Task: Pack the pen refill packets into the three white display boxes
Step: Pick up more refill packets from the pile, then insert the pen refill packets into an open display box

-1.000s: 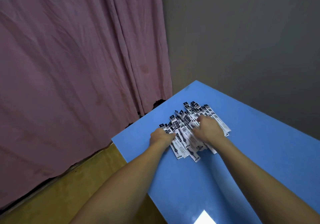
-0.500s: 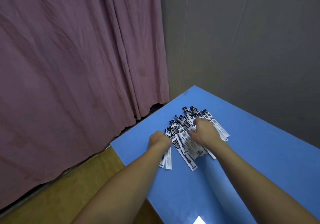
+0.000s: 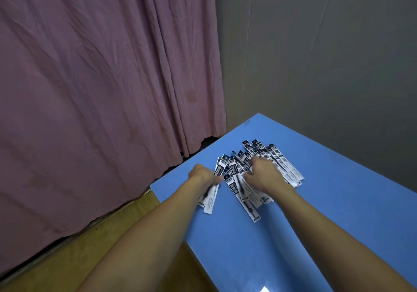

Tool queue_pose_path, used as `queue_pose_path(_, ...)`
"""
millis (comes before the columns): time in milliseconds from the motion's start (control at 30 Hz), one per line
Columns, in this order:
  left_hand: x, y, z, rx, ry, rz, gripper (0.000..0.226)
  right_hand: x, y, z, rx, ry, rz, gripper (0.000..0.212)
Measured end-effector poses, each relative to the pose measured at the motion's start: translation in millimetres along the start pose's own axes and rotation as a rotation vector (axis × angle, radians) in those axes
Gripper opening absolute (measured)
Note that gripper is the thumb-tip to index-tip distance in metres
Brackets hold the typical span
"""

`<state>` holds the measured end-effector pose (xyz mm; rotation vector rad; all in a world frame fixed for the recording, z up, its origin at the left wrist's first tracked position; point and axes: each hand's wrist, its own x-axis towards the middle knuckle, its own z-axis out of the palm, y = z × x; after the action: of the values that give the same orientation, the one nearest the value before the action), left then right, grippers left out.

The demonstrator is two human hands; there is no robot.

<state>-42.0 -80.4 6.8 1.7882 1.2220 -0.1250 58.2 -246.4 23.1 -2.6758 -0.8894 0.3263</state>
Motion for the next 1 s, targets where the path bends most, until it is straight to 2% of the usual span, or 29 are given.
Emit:
queue_pose_path(100, -3.3, -3.6, -2.4, -0.098, -0.01, 0.064, 0.043, -1.5, -0.5, 5.6, 0.012, -0.019, -0.004, 0.036)
queue_pose_path(267, -11.7, -5.8, -4.8, -0.034, 0.005, 0.196, 0.032, -6.9, 0.9, 11.7, 0.018, -0.034, 0.013, 0.027)
queue_pose_path(400, -27.4, 3.7, -2.6, 0.049, -0.016, 0.327, 0.031, -20.8, 8.6, 13.1, 0.014, -0.055, 0.063, 0.037)
queue_pose_path(467, -35.1, 8.9, 1.9, 0.077, -0.04, 0.386, 0.035, -32.5, 16.3, 11.4, 0.01, -0.054, 0.111, 0.044)
queue_pose_path(600, -50.4, 26.6, 15.7, 0.119, -0.086, 0.501, 0.034, -62.9, 36.9, 3.6, 0.017, -0.021, 0.235, 0.028)
queue_pose_path(733, -72.0, 43.0, 38.3, 0.152, -0.152, 0.65, 0.027, -104.5, 56.9, -5.8, 0.037, 0.062, 0.354, 0.038)
queue_pose_path(1000, -124.4, 38.7, 100.1, 0.172, -0.359, 0.859, 0.025, -221.0, 70.0, -4.3, 0.068, 0.198, 0.617, 0.039)
